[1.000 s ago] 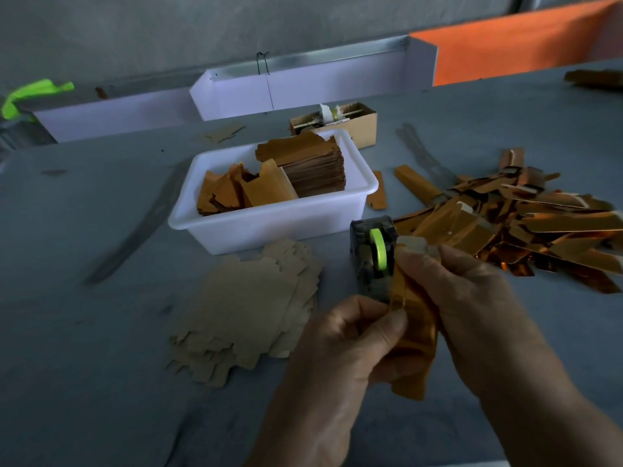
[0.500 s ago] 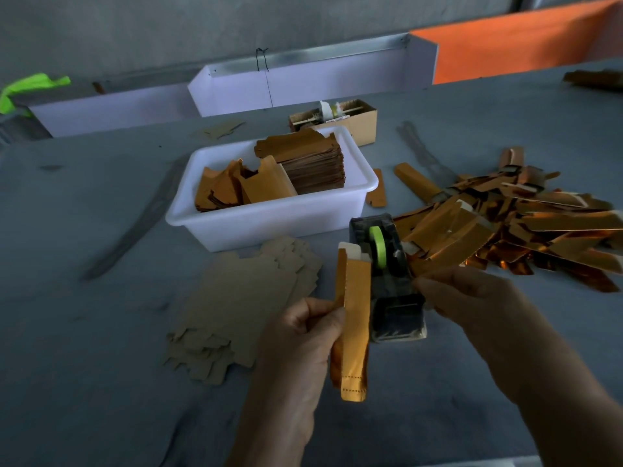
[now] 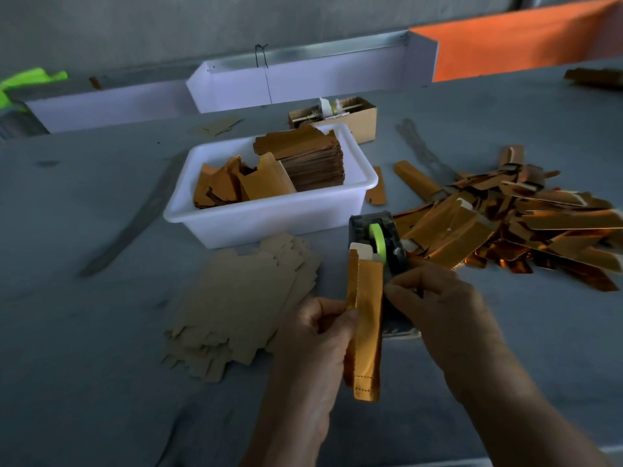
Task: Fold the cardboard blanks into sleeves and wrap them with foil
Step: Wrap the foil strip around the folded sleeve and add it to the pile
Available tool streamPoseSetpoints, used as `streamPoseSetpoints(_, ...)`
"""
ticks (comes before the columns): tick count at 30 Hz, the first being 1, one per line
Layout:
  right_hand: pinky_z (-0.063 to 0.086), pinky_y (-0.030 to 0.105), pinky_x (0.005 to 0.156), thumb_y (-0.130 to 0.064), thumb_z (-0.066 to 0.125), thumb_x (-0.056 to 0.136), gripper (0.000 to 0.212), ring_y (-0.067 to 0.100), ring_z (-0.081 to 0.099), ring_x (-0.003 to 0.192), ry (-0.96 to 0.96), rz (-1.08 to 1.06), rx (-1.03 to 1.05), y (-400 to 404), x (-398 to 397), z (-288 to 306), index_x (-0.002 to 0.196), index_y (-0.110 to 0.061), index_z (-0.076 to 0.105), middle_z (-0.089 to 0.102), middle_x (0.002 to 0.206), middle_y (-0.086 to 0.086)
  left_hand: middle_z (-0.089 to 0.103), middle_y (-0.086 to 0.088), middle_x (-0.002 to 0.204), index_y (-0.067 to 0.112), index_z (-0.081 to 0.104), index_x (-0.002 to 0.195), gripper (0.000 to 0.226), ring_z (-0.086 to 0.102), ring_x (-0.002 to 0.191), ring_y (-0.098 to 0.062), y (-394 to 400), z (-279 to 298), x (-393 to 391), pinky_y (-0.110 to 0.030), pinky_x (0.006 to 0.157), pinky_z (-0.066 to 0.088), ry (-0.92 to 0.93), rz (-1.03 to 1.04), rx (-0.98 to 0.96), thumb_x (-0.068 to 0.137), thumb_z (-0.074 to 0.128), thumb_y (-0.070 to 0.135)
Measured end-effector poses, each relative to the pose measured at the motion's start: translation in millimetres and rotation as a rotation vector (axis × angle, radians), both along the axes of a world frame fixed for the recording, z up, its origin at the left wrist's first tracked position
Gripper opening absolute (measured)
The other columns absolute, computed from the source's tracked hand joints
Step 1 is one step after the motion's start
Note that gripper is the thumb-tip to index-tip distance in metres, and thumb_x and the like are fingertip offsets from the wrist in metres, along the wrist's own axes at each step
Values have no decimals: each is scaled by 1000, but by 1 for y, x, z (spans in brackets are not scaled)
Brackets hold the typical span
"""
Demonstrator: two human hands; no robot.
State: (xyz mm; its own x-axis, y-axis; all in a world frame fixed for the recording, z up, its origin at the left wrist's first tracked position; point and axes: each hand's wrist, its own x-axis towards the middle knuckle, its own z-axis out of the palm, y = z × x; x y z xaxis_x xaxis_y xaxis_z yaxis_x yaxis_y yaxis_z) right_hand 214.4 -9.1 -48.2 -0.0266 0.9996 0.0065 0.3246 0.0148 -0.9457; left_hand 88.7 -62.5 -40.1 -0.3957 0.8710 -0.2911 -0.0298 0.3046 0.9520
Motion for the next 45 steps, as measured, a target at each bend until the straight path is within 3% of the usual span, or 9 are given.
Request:
streamPoseSetpoints(3, 50, 26, 75, -18, 64, 82, 8, 10, 59, 96, 161, -73, 22, -1, -1, 0, 75, -19, 67, 56, 115, -6, 67, 5, 64, 21, 69, 79, 9, 57, 48, 0, 0, -1, 0, -11, 42, 41, -8, -22, 13, 86, 67, 26)
streamPoseSetpoints(6, 41, 17, 67, -19, 63, 83, 12, 2, 58, 92, 275, -64, -15, -3, 4, 3, 72, -18, 68, 58, 110, -13, 63, 5, 58, 17, 69, 79, 10, 54, 44, -1, -1, -1, -3, -13, 40, 39, -30, -18, 32, 88, 64, 20)
streamPoseSetpoints(9, 38, 18, 67, -22, 64, 80, 15, -9, 54, 91, 154, -36, 11, -9, 9, 2, 65, -20, 65, 53, 108, -24, 57, 4, 51, 7, 67, 82, 11, 49, 39, -2, 0, 3, -4, -14, 36, 37, -118, -14, 55, 89, 61, 12)
streamPoseSetpoints(13, 41, 25, 70, -22, 63, 80, 18, 12, 53, 102, -109, -67, 97, -16, 8, -3, 63, -21, 60, 50, 115, -17, 56, 3, 52, 6, 64, 82, 9, 47, 38, -1, 2, 7, -2, -13, 36, 36, -185, -35, 89, 89, 60, 10)
streamPoseSetpoints(19, 33, 8, 69, -19, 65, 82, 19, 9, 50, 105, -197, -86, 186, -22, 1, -7, 64, -19, 59, 49, 118, -13, 59, 6, 57, 13, 62, 78, 10, 45, 42, -1, 10, 15, 1, -12, 40, 36, -195, -140, 159, 88, 62, 15)
streamPoseSetpoints(26, 32, 2, 67, -20, 69, 82, 18, 4, 49, 104, -252, -80, 242, -23, 4, -10, 65, -17, 64, 51, 114, -19, 61, 11, 61, 17, 63, 83, 6, 56, 53, 1, 20, 15, -3, -11, 45, 40, -4, -310, 155, 89, 61, 18)
streamPoseSetpoints(33, 35, -2, 69, -16, 71, 77, 18, 8, 50, 97, -300, -72, 304, -24, 2, -10, 64, -19, 60, 50, 105, -17, 61, 8, 69, 29, 61, 87, 7, 63, 66, -10, 22, 18, 3, -26, 59, 50, 339, -342, 151, 91, 58, 33)
streamPoseSetpoints(40, 36, 8, 64, -9, 70, 79, 14, 14, 55, 86, -430, -21, 358, -21, 4, -6, 68, -12, 61, 59, 95, -3, 58, 12, 72, 31, 58, 89, 6, 56, 67, 11, 24, 26, 8, -9, 49, 40, 564, -368, 144, 93, 55, 34)
streamPoseSetpoints(45, 42, 8, 58, -13, 64, 82, 10, 0, 57, 76, -297, -1, 311, -19, 18, 3, 74, -19, 61, 59, 91, -8, 66, 9, 77, 28, 64, 88, 4, 63, 67, -1, 23, 23, 4, -20, 57, 49, 232, -336, 68, 90, 61, 28)
